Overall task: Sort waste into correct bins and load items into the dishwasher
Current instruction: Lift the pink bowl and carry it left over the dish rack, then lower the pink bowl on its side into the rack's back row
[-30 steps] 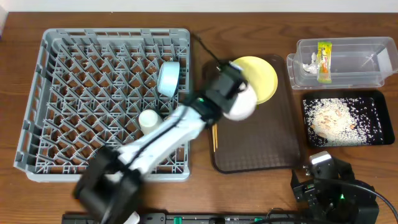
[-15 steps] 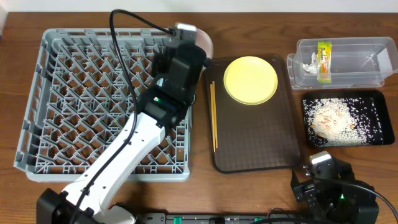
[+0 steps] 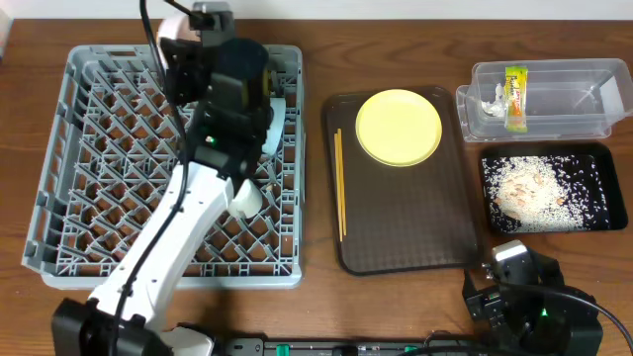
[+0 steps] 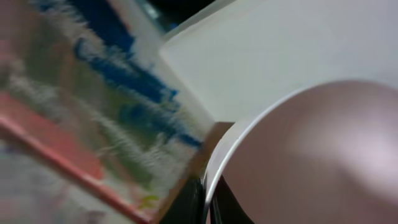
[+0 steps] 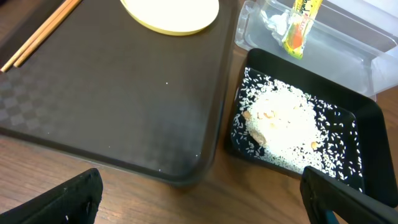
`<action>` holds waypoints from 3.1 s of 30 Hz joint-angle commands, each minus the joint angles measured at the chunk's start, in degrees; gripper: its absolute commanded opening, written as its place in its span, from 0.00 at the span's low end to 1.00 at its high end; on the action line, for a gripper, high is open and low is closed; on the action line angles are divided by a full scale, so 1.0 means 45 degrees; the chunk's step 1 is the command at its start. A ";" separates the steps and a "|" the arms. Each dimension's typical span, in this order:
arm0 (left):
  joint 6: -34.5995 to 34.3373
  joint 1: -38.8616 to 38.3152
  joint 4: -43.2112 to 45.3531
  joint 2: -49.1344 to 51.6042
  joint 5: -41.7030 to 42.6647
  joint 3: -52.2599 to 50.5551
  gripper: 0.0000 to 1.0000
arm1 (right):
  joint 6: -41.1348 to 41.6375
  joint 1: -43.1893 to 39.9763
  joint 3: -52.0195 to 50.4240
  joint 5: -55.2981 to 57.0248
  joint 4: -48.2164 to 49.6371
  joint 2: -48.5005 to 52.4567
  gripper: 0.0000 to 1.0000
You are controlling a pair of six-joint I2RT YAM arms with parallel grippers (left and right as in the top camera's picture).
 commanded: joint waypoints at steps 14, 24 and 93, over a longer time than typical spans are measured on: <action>0.5498 0.0262 0.3084 0.3657 -0.1496 0.0287 0.06 | -0.0092 -0.0087 -0.0015 -0.0107 -0.0044 -0.0010 0.99; 0.5391 0.0272 0.3857 0.4099 -0.3463 0.0282 0.06 | -0.0092 -0.0092 -0.0015 -0.0107 -0.0044 -0.0010 0.99; 0.3555 -0.1418 0.2001 0.5722 -0.2579 -0.1069 0.06 | -0.0092 -0.0092 -0.0015 -0.0107 -0.0044 -0.0010 0.99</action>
